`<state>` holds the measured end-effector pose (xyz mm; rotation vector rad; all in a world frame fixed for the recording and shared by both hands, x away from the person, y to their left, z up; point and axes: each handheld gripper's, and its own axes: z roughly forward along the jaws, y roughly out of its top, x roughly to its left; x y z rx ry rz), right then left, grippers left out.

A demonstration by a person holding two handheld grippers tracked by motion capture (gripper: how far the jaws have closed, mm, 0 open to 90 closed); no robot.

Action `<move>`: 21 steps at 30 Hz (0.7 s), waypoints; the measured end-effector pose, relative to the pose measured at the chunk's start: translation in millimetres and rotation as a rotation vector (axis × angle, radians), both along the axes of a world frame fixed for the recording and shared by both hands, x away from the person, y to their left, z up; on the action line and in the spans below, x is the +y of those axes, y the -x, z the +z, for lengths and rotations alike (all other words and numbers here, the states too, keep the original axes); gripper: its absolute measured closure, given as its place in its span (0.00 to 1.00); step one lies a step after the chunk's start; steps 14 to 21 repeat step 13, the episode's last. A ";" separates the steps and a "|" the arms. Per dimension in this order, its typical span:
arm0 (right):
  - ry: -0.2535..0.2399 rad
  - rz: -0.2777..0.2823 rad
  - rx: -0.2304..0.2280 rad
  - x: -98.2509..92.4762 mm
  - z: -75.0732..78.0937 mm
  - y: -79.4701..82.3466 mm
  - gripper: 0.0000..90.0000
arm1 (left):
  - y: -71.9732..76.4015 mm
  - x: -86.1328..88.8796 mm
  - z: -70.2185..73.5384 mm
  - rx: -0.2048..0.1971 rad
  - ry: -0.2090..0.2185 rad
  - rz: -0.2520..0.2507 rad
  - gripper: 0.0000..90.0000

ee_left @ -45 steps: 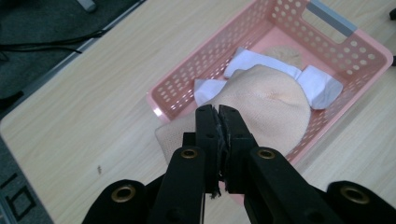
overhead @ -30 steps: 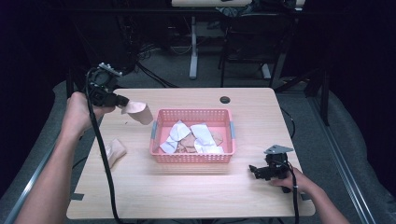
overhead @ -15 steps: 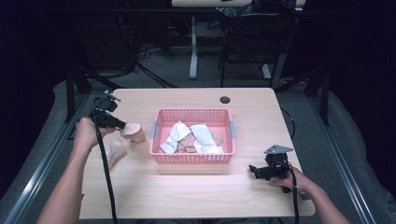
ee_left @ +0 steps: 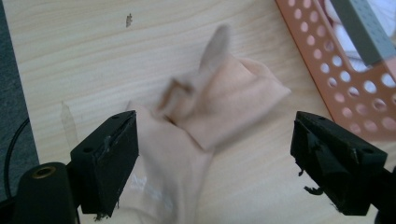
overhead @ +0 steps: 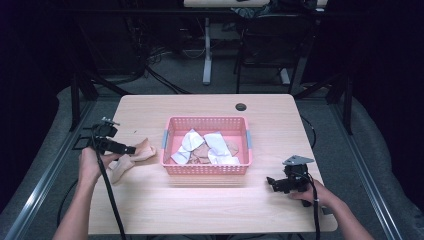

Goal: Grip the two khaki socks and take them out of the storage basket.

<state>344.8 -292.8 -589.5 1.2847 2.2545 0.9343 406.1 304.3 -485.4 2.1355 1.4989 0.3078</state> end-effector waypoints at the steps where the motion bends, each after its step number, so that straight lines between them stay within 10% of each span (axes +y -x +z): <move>1: 0.001 -0.001 0.000 0.0 0.0 0.0 0.00 | 6.7 1.6 -1.2 -0.005 -0.004 0.001 0.15; 10: 0.000 -0.001 0.000 0.0 0.0 -0.1 0.00 | 51.3 7.0 -24.8 -0.041 0.008 0.040 0.02; 21: 0.000 -0.001 0.000 0.0 0.0 -0.1 0.00 | 55.2 9.0 -32.4 -0.028 -0.022 0.050 0.00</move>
